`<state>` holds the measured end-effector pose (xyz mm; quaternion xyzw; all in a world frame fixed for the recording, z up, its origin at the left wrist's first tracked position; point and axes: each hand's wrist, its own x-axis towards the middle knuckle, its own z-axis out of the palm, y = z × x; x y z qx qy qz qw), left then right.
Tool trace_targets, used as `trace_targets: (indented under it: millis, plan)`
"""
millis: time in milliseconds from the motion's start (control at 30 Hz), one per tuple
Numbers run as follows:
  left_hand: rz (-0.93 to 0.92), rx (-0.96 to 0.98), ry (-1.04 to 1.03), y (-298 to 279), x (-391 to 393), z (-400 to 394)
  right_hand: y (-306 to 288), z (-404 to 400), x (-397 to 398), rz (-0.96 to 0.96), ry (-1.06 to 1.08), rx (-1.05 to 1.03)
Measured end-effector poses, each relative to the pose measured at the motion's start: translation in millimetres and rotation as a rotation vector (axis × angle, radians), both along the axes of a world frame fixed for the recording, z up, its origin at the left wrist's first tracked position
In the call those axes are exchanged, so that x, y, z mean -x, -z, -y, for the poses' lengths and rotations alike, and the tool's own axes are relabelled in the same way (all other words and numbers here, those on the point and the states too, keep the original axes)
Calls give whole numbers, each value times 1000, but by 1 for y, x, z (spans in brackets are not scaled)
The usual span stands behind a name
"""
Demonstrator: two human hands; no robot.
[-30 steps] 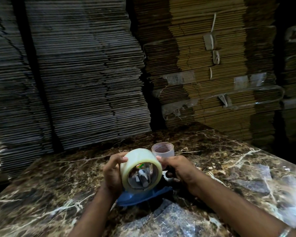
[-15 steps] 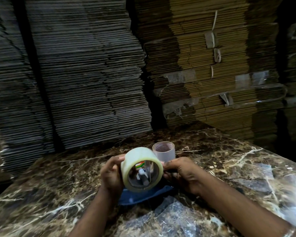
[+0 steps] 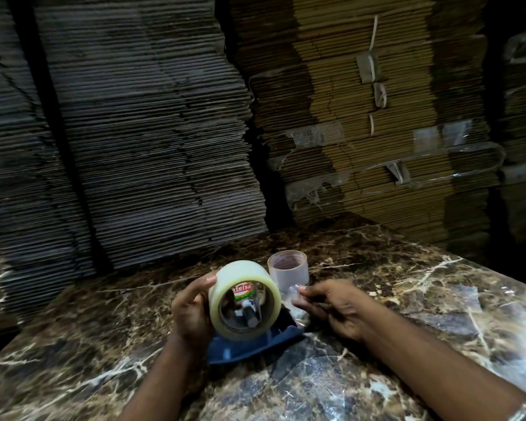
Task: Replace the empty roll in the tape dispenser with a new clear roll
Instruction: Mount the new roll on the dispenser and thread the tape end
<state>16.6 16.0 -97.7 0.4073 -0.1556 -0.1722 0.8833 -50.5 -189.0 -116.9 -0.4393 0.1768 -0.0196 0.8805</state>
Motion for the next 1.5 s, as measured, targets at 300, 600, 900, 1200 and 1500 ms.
trace_targets:
  millis: [300, 600, 900, 1200, 1500]
  plan:
    - [20, -28, -9, -6, 11, 2, -1, -1, 3, -35, -29, 106]
    - [27, -23, 12, -5, 8, 2, -1, 1, 1, -47, 28, 169]
    - [49, -46, 9, 1, 1, 0, 1, -2, -3, -89, 24, 296]
    - [66, -28, -1, -1, 4, 3, -2, -3, 3, -90, 62, 362]
    - [44, -166, 69, 2, -2, -1, 1, -7, -1, -142, 94, 419]
